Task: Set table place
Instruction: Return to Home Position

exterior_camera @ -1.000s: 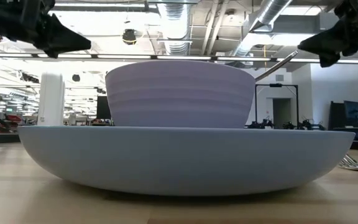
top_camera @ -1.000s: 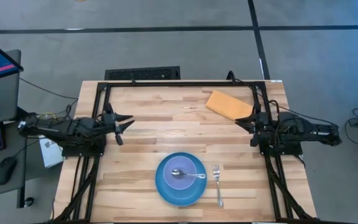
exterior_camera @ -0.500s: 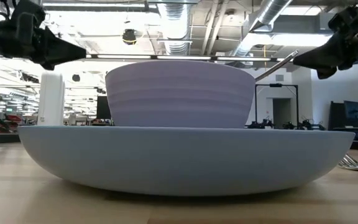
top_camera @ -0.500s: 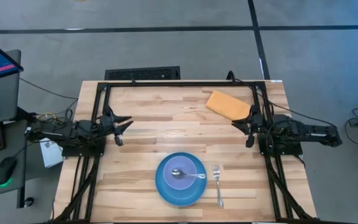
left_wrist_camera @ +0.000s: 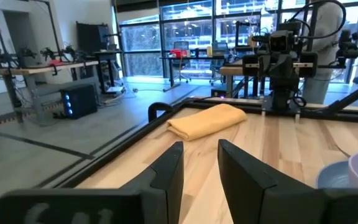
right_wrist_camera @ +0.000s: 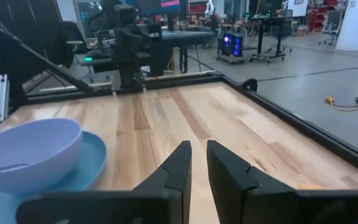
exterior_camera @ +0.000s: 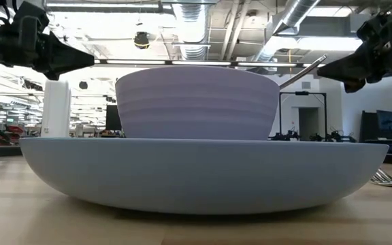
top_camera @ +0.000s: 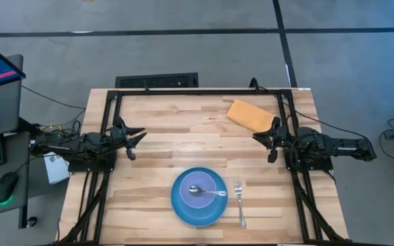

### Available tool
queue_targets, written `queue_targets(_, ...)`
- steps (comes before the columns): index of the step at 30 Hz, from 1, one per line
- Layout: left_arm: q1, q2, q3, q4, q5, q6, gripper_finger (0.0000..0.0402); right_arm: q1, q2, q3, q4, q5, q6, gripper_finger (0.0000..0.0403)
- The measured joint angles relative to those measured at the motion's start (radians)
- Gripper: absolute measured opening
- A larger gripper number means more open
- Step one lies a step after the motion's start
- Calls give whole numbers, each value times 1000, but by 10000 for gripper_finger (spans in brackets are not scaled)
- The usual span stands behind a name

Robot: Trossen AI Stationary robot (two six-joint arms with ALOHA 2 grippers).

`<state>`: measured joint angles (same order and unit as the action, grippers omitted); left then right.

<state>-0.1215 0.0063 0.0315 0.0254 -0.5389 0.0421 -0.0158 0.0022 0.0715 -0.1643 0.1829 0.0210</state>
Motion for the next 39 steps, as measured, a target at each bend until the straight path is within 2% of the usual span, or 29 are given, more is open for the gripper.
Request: queue_targets(39,0,0,0,-5,4,21,91,0,5,0,-4,0,-2,75)
